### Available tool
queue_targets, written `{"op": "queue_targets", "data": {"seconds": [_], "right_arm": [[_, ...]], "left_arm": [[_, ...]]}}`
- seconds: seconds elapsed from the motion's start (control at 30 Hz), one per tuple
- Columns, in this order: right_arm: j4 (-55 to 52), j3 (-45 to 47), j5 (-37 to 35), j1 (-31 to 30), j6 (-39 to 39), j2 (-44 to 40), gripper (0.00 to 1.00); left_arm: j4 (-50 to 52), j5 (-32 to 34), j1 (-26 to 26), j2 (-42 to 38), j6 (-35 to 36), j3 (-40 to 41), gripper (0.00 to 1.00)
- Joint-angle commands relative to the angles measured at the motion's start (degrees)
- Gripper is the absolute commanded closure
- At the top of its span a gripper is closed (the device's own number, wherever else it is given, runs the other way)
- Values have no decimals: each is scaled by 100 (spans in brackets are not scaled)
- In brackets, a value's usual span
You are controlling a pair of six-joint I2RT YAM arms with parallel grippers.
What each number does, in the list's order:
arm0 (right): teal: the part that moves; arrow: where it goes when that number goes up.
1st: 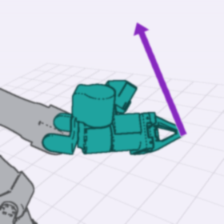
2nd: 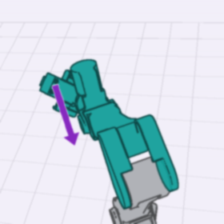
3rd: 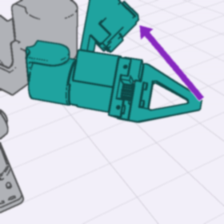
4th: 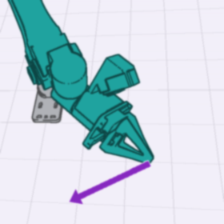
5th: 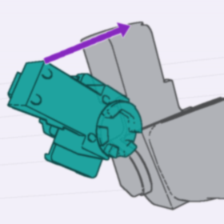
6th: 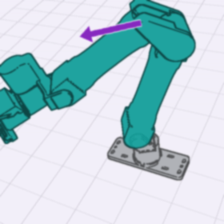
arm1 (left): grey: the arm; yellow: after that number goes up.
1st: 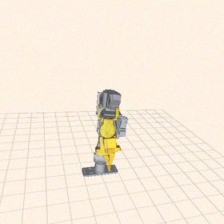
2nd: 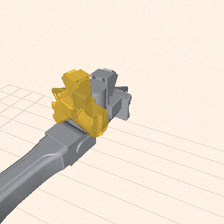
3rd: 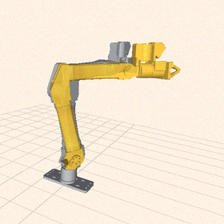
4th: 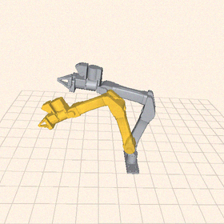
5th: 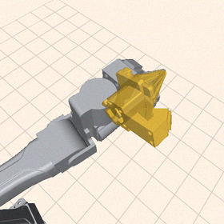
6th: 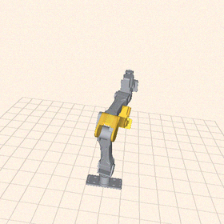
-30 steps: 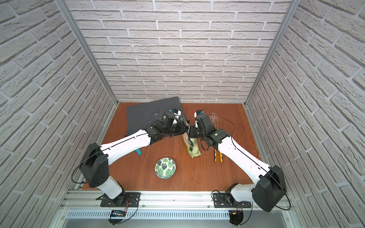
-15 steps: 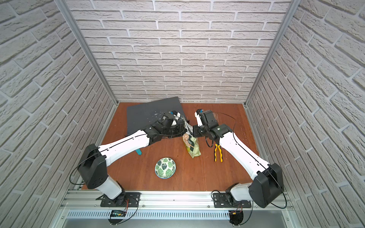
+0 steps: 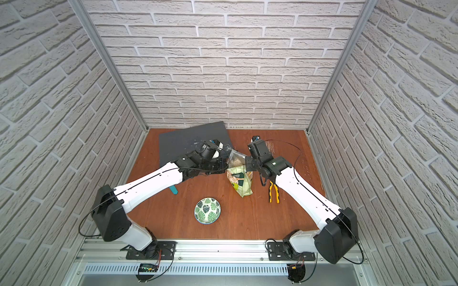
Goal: Pour the oats into the breakfast bowl
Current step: Open the oats bag at the center of the board.
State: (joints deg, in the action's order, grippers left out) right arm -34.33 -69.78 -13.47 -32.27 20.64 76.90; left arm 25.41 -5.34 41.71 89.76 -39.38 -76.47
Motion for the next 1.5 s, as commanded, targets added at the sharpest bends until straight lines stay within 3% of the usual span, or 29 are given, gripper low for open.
{"op": "queue_targets", "data": {"seconds": [0.0,0.1,0.23,0.3,0.43,0.5,0.57,0.67,0.73,0.8,0.9,0.93,1.23,1.3,1.43,1.47], "right_arm": [[-170,-400,-122,187,-384,-195,97],[-535,-607,837,188,-800,-50,97],[-882,-653,1144,186,-976,37,93],[-882,-644,1232,182,-972,36,83],[-810,-745,1557,157,-988,150,47],[-840,-835,1604,107,-1023,275,34],[-855,-894,1575,43,-1068,396,26],[-863,-995,1430,-45,-1062,647,22],[-896,-1127,1220,-100,-1022,905,22],[-1018,-1285,827,-137,-939,1172,30],[-1289,-1480,38,-140,-829,1338,62],[-1315,-1494,-274,-131,-807,1314,68],[-1711,-1759,-1760,-61,-633,1317,86],[-1633,-1755,-1602,-51,-700,1274,86],[-1165,-1499,-227,-59,-932,1128,90],[-1104,-1456,8,-60,-920,1130,91]], "left_arm": [[970,946,-119,-260,427,-228,100],[827,832,-120,-210,577,-304,100],[537,565,-113,-56,649,-391,100],[430,504,-110,-2,649,-420,100],[266,409,-102,49,642,-430,100],[215,386,-99,38,629,-416,100],[170,379,-102,18,616,-396,100],[132,386,-102,7,615,-376,100],[131,406,-102,-2,607,-362,100],[178,519,-100,-32,589,-339,100],[388,818,-101,-112,589,-327,100],[461,918,-101,-146,601,-313,100],[975,1443,-204,-286,308,-91,100],[1012,1490,-243,-300,289,-50,100],[825,1278,-273,-243,404,-92,100],[763,1204,-275,-210,438,-129,95]]}}
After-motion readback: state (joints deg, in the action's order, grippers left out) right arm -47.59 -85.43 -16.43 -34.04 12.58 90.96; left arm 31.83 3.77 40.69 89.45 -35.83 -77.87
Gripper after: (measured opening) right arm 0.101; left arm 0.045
